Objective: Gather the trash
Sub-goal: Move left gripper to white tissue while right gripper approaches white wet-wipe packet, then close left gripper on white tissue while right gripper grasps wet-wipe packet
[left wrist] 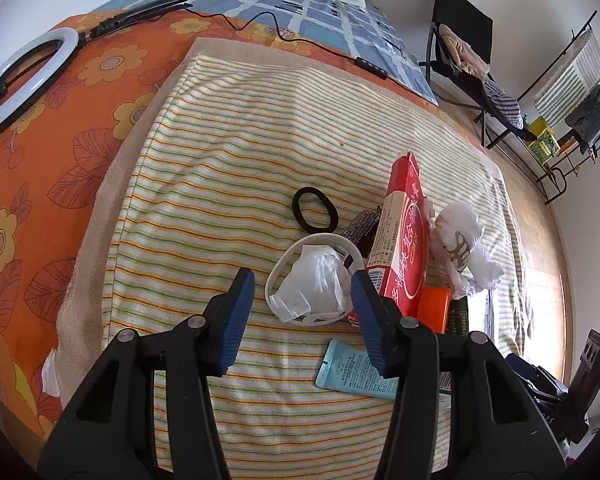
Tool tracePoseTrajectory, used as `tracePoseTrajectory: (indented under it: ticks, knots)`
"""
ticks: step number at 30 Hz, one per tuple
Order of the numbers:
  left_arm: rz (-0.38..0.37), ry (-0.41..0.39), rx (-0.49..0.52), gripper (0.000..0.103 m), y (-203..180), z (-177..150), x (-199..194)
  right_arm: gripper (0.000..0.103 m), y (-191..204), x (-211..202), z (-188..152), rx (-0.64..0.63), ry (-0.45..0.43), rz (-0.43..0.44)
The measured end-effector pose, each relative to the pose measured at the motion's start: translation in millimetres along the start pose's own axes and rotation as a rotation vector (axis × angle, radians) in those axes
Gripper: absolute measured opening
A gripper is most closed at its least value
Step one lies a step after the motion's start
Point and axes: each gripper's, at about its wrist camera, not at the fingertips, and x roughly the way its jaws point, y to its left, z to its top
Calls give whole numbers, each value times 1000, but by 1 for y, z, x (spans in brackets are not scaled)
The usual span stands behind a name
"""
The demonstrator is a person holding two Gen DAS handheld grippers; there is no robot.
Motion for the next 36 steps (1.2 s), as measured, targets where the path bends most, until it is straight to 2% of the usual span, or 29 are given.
tracePoseTrajectory:
  ticks: [3, 6, 10, 13, 18, 20, 24, 27, 29, 34, 36]
  knots:
    - [13, 8, 0, 51, 0, 2, 9, 78, 0, 4, 2, 6, 4, -3]
    - [5, 18, -6, 45, 1, 3, 16, 76, 0, 8, 4, 15, 10, -11]
    - [9, 24, 12, 19, -2, 4, 23, 72, 0, 15, 5, 25, 22, -12]
    - [20, 8, 23, 15, -5, 2, 21, 70, -1, 16, 8, 34, 18, -14]
    - [41, -30, 52, 14, -10, 1, 10, 66, -11, 17, 9, 81, 24, 9]
    - [41, -41, 48, 14, -10, 2, 6, 61, -12, 18, 8, 80, 31, 5]
    - [47, -65, 48, 14, -10, 4, -1, 59, -11, 21, 6, 61, 38, -13]
    - [47, -72, 52, 14, -11, 3, -5, 48, -9, 22, 6, 49, 40, -27]
    - [55, -81, 60, 14, -11, 2, -9, 36, -9, 22, 6, 50, 42, -23]
    - [65, -113, 57, 14, -9, 3, -21, 26, -15, 16, 4, 84, 29, 13]
    - [67, -121, 56, 14, -9, 2, -26, 26, -16, 13, 4, 88, 21, 15]
